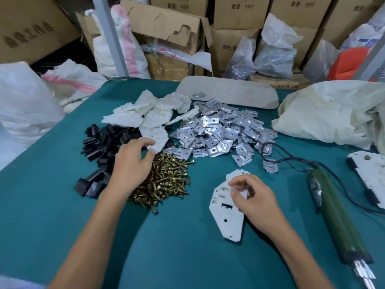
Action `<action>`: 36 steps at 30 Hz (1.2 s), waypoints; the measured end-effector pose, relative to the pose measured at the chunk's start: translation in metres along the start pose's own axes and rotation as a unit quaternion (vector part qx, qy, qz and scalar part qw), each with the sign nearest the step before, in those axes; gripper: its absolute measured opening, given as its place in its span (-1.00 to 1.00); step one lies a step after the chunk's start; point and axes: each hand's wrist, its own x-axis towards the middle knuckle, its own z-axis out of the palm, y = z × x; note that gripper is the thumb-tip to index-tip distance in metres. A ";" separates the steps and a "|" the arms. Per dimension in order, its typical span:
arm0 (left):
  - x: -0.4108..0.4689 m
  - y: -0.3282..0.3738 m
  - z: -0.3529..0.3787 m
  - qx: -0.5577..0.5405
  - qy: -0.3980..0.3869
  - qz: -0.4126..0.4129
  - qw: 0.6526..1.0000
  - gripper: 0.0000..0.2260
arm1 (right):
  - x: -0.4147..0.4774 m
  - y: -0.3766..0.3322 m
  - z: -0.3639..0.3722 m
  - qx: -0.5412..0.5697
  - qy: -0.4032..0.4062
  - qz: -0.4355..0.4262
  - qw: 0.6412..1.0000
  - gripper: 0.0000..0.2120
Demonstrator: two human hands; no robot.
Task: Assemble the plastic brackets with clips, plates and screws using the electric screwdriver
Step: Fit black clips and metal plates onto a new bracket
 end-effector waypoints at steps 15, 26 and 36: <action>0.018 -0.022 -0.015 0.046 0.126 -0.058 0.989 -0.79 | -0.006 -0.006 -0.009 -0.142 -0.018 0.014 0.990 -0.18; 0.038 -0.058 -0.024 0.076 0.047 -0.136 0.987 -0.59 | -0.002 -0.003 -0.010 -0.147 -0.002 0.042 0.988 -0.38; 0.060 -0.056 -0.017 0.206 0.026 -0.013 0.978 -0.52 | -0.002 0.000 -0.008 -0.158 -0.001 0.057 0.986 -0.44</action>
